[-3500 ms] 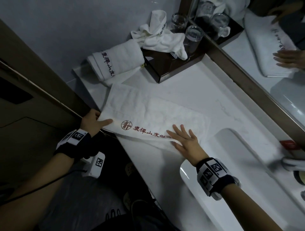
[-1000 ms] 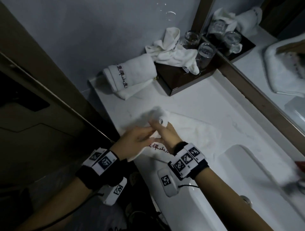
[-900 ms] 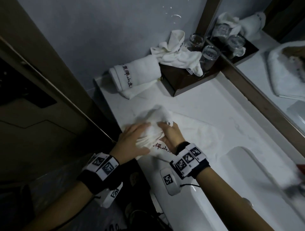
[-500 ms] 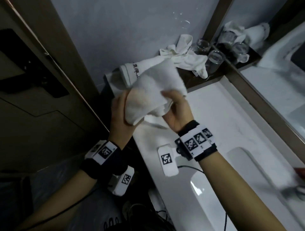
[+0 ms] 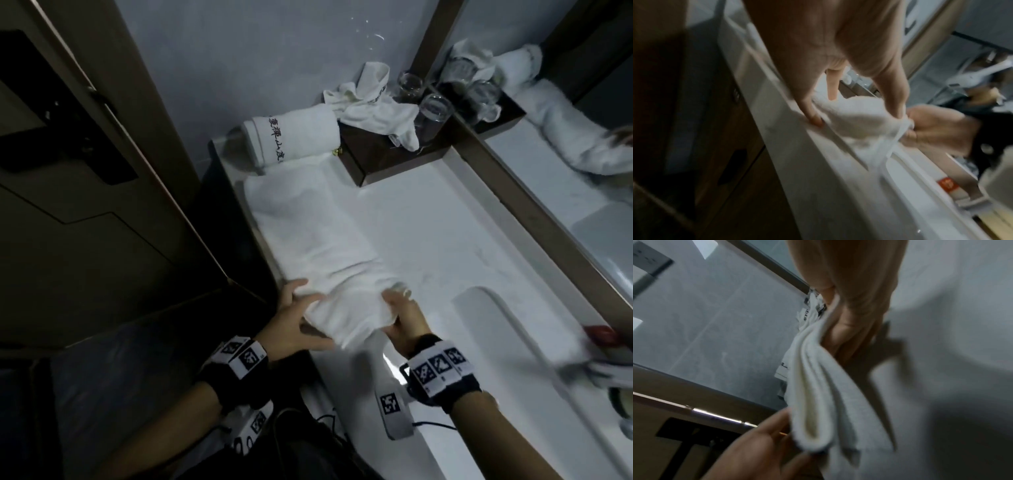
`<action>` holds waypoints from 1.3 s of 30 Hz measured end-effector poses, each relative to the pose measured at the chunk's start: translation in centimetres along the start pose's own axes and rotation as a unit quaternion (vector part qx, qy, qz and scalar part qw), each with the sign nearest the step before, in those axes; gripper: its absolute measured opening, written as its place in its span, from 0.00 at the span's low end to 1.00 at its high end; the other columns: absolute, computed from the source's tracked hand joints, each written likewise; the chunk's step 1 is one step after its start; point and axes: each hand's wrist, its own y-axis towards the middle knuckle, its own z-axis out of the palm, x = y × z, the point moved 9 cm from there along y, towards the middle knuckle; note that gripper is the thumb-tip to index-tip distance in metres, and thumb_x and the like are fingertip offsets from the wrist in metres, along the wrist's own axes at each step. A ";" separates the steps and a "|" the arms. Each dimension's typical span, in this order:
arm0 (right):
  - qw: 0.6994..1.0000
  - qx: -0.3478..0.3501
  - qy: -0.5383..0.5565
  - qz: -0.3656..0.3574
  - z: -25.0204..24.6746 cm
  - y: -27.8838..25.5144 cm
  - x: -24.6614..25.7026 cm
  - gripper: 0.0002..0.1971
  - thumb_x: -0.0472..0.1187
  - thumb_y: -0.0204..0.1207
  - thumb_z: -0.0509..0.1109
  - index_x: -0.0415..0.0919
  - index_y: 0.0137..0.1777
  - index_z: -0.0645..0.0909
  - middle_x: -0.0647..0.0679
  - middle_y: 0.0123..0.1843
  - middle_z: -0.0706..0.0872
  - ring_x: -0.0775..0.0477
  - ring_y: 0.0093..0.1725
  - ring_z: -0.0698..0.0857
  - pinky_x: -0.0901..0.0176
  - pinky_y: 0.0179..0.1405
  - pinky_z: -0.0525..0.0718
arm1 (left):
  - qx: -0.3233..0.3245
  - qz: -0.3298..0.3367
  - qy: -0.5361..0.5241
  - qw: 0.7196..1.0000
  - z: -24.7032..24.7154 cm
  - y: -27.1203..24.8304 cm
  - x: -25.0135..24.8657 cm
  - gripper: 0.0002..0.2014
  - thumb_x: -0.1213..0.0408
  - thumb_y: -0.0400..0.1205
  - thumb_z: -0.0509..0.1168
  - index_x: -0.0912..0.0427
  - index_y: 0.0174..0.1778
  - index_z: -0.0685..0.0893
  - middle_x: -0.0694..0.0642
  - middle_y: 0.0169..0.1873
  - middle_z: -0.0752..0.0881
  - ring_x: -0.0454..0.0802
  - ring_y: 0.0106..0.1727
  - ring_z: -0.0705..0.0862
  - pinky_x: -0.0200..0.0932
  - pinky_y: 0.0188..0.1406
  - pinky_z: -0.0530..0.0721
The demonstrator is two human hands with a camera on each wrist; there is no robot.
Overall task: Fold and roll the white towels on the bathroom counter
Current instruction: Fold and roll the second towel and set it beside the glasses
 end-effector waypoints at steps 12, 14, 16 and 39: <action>0.982 0.113 -0.109 0.108 0.4 -3.4 -4.9 0.15 0.30 0.73 0.69 0.33 0.60 0.79 0.37 0.53 0.87 0.41 0.49 0.89 0.53 0.38 0.89 | -0.198 -0.155 -0.293 0.922 -0.4 -2.3 3.0 0.45 0.74 0.68 0.75 0.57 0.74 0.53 0.56 0.66 0.73 0.52 0.67 0.75 0.52 0.68 0.77; 0.963 0.152 -0.198 0.099 -0.1 -3.8 -4.8 0.20 0.37 0.68 0.76 0.38 0.61 0.81 0.42 0.54 0.89 0.46 0.51 0.90 0.55 0.44 0.88 | -0.169 -0.148 -0.283 0.932 -0.5 -2.8 3.5 0.45 0.77 0.70 0.72 0.55 0.76 0.52 0.55 0.68 0.71 0.51 0.68 0.73 0.50 0.68 0.75; 0.956 0.145 -0.232 0.105 -1.2 -3.7 -4.3 0.22 0.54 0.67 0.77 0.45 0.58 0.82 0.50 0.50 0.91 0.48 0.51 0.89 0.55 0.50 0.87 | -0.153 -0.151 -0.279 0.936 -0.9 -3.3 4.3 0.42 0.80 0.74 0.66 0.52 0.77 0.52 0.56 0.71 0.69 0.53 0.70 0.71 0.51 0.70 0.73; 0.598 0.226 -0.726 -0.254 2.4 -4.3 -5.8 0.58 0.63 0.64 0.74 0.57 0.79 0.31 0.54 0.79 0.24 0.52 0.78 0.25 0.54 0.79 0.34 | -0.099 -0.057 0.092 0.989 4.0 -6.3 4.5 0.48 0.65 0.73 0.72 0.30 0.74 0.45 0.48 0.76 0.43 0.57 0.79 0.57 0.43 0.76 0.62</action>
